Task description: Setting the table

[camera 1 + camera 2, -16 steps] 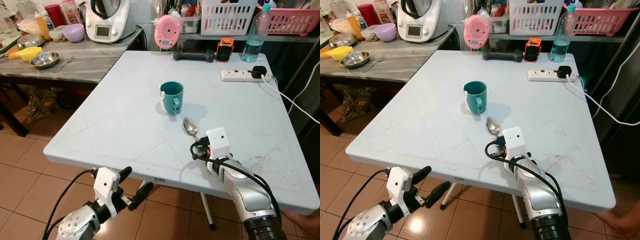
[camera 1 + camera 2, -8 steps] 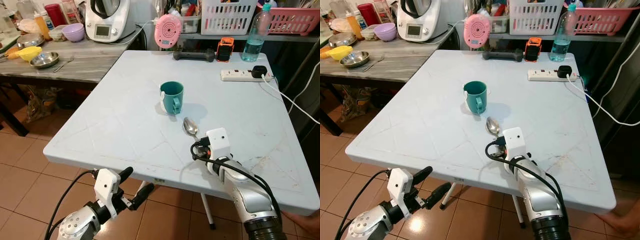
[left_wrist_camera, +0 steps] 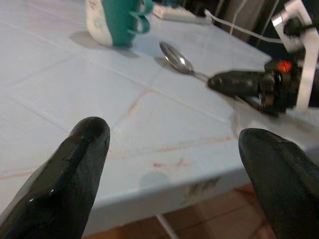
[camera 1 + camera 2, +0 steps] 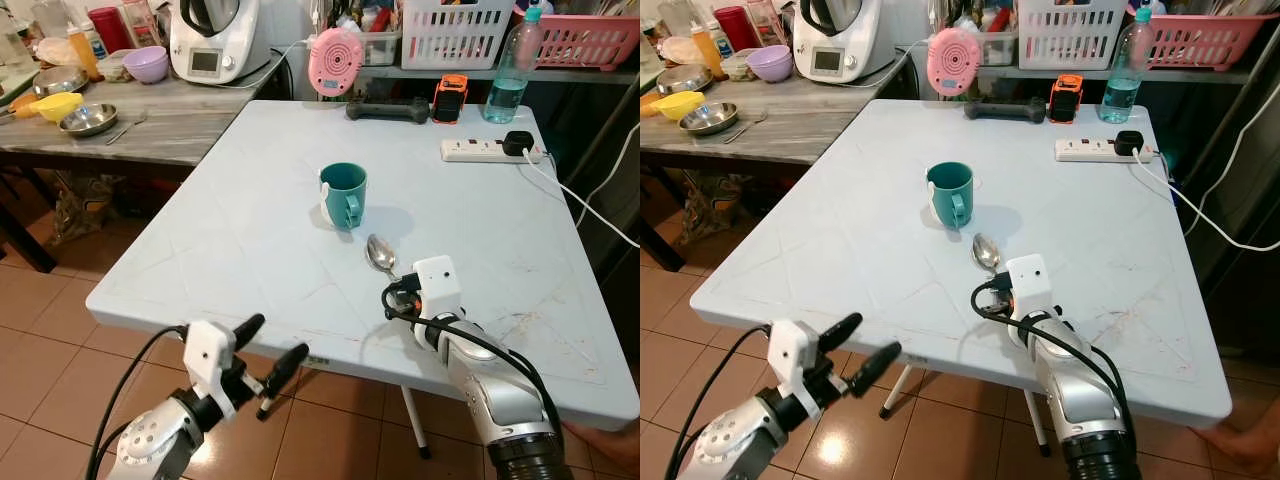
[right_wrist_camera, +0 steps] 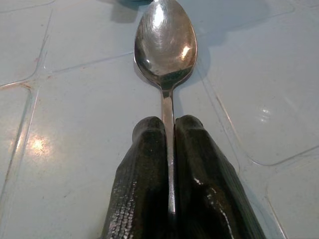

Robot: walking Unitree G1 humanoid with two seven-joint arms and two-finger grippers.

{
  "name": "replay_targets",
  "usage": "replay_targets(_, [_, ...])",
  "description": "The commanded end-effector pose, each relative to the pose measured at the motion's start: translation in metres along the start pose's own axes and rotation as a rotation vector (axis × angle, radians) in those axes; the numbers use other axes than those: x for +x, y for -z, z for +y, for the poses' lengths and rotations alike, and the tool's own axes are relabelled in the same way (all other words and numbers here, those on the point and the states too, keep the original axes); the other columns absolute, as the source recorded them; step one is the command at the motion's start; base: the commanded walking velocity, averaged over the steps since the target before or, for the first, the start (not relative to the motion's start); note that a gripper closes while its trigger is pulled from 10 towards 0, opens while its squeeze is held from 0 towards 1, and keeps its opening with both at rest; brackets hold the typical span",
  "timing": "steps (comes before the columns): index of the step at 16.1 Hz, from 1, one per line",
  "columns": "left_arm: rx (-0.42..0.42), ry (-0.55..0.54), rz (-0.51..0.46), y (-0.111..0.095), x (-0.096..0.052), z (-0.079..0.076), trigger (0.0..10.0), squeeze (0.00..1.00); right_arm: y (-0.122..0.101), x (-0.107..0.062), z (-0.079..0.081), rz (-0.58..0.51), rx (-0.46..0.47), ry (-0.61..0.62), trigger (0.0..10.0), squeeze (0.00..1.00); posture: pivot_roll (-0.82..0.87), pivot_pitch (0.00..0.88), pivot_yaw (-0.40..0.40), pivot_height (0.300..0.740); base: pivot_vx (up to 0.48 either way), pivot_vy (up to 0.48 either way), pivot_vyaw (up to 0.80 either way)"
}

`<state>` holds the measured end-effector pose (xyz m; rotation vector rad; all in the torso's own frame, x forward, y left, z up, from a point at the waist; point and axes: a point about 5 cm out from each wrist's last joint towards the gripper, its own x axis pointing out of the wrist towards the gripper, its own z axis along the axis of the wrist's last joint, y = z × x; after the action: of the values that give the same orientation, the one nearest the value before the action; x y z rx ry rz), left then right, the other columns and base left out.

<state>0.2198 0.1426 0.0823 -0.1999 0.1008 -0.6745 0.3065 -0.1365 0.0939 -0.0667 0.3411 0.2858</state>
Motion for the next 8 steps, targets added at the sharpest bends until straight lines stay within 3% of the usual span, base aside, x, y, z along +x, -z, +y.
replay_targets(1, [0.015, -0.005, -0.015, -0.008, 0.0, 0.002, 10.0, 0.0, 0.013, 0.0, -0.001, 0.064, 0.018, 0.01, 0.0, 0.0, -0.15, 0.052, 0.085, 0.74, 0.0, 0.0, 0.0])
replay_targets(8, [-0.004, -0.007, -0.001, 0.008, -0.017, 0.014, 10.0, 0.0, 0.011, 0.001, -0.002, 0.054, 0.007, 0.008, 0.0, 0.0, -0.16, 0.045, 0.074, 0.74, 0.0, 0.0, 0.0])
